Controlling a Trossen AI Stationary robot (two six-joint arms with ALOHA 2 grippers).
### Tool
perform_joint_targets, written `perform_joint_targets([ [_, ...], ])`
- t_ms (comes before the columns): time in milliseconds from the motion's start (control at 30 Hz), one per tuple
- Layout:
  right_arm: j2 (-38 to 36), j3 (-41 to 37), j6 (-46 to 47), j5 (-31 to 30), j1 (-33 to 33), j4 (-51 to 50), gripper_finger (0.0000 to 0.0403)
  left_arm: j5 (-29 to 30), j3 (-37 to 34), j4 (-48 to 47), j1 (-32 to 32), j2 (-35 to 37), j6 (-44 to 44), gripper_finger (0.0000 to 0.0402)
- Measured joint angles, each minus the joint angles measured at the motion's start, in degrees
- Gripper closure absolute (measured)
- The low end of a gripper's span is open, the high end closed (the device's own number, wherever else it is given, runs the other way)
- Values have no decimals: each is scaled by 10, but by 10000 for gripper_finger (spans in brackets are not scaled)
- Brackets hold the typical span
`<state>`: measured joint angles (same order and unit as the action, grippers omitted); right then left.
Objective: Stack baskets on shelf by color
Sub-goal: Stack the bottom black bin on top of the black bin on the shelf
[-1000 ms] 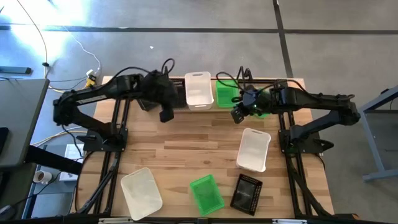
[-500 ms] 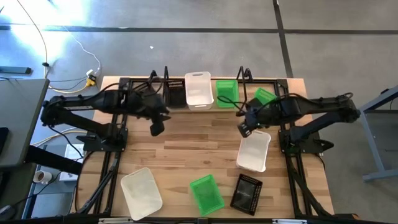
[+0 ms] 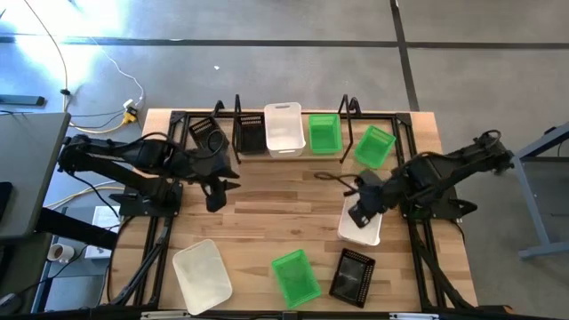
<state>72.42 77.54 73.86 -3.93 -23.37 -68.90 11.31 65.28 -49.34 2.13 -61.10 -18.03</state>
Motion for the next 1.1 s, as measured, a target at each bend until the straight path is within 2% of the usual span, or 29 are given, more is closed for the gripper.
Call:
perform_joint_targets([
  [133, 0, 0, 51, -3, -49, 44, 345, 1, 0, 0, 8, 0, 0, 282],
  [367, 14, 0, 158, -65, -126, 99, 345, 1, 0, -1, 17, 0, -11, 282],
  [767, 113, 0, 432, -63, -238, 114, 345, 0, 0, -1, 32, 0, -13, 282],
  [1100, 187, 0, 525, -10, -280, 114, 340, 0, 0, -1, 40, 0, -9, 282],
])
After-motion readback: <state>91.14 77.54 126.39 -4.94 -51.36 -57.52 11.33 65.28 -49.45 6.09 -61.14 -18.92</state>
